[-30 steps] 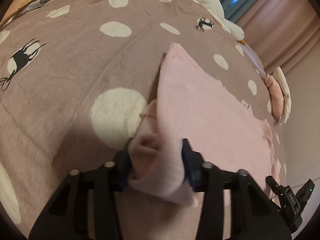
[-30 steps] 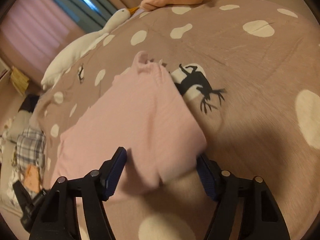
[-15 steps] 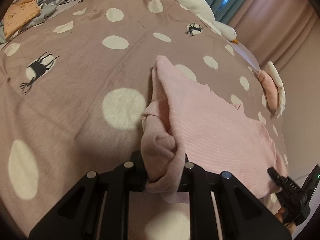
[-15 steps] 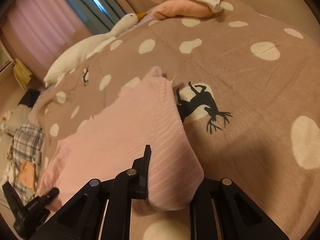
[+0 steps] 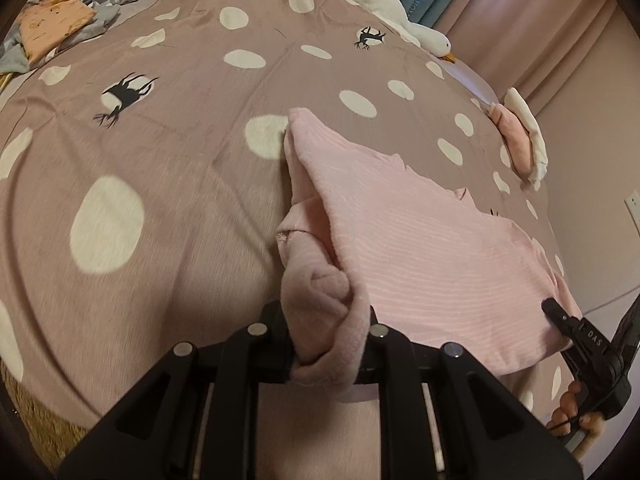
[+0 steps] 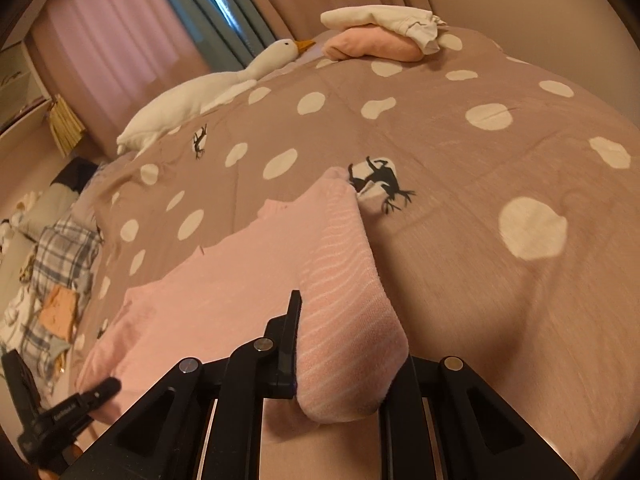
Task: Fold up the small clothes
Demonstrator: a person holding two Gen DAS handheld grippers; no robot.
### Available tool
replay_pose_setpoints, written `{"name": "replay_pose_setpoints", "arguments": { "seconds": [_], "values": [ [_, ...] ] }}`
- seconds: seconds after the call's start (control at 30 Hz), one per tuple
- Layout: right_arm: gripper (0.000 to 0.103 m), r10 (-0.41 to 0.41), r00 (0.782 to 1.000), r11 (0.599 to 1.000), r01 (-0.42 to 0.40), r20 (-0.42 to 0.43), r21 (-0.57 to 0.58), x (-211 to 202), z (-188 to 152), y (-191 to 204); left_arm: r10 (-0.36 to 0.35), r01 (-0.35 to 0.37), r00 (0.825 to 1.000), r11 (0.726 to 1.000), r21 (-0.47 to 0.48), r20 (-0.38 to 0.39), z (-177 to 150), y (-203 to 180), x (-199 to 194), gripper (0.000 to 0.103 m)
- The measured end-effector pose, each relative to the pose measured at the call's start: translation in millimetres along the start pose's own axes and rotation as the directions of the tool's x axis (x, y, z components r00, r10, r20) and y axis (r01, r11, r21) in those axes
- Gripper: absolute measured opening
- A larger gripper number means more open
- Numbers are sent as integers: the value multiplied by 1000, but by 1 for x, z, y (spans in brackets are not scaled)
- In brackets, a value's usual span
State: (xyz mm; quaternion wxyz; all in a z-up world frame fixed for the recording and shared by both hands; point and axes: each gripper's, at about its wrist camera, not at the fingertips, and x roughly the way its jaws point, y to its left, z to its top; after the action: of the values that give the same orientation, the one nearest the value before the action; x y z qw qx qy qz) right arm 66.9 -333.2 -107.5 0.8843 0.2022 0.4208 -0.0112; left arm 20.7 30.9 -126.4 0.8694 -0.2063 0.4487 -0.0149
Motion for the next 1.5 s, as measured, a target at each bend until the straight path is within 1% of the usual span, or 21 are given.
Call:
{"name": "replay_pose_setpoints", "arguments": {
  "seconds": [0.07,0.2,0.33,0.43,0.53,0.67,0.73,0.8,0.9,0.93,0.97,1.07,1.13,1.17,1.23,1.27,1.37,1.5],
  "values": [
    [16,2,1000,1000,-2,-9,5,-4,-4,-2,5,-5,1000,1000,16,-1,-7,2,-2,17],
    [16,-5,1000,1000,5,-20,18,-7,-11,-5,1,-1,1000,1000,1,-29,-14,10,3,18],
    [16,-40,999,999,40,-27,19,-1,-14,-5,14,-14,999,1000,7,-47,-19,13,7,22],
    [16,-73,997,997,72,-9,-5,-1,-16,2,19,-17,998,1000,25,-60,-19,12,8,25],
    [16,-84,996,996,84,15,-31,-3,-16,10,8,-7,998,1000,14,-69,-19,16,5,25],
    [16,-36,997,994,43,61,-101,-12,-9,33,34,-31,997,999,37,-74,-19,17,0,31],
    [16,-6,997,990,17,77,-139,-16,-5,46,48,-44,996,997,57,-72,-18,18,-5,31],
    [16,38,995,981,-20,89,-193,-19,-2,67,47,-44,997,998,49,-61,-16,21,-12,31],
    [16,89,990,960,-57,108,-276,-21,-4,98,61,-60,998,997,46,-24,-13,25,-24,37],
    [16,106,988,947,-66,111,-315,-21,-6,110,68,-68,998,997,44,-9,-12,27,-27,39],
    [15,115,987,941,-73,109,-331,-19,-8,115,76,-76,997,996,42,2,-11,28,-30,39],
    [15,172,984,911,-139,50,-388,-8,-19,140,83,-84,996,996,27,25,-9,34,-38,39],
    [14,192,981,893,-167,17,-418,-1,-28,151,111,-112,993,993,21,49,-8,38,-43,39],
    [14,204,979,876,-188,-12,-443,4,-36,159,129,-130,990,991,18,63,-7,40,-46,39],
    [14,220,973,855,-226,-68,-467,13,-48,170,135,-135,988,991,5,69,-5,45,-48,39],
    [14,223,971,848,-238,-88,-473,16,-51,171,135,-135,988,991,-3,68,-5,47,-48,39],
    [13,226,957,825,-289,-184,-486,32,-70,180,141,-141,988,990,-14,70,-3,50,-49,39],
    [13,186,948,814,-296,-258,-500,50,-87,182,147,-146,987,989,-14,68,-3,50,-49,39]
  ]
}}
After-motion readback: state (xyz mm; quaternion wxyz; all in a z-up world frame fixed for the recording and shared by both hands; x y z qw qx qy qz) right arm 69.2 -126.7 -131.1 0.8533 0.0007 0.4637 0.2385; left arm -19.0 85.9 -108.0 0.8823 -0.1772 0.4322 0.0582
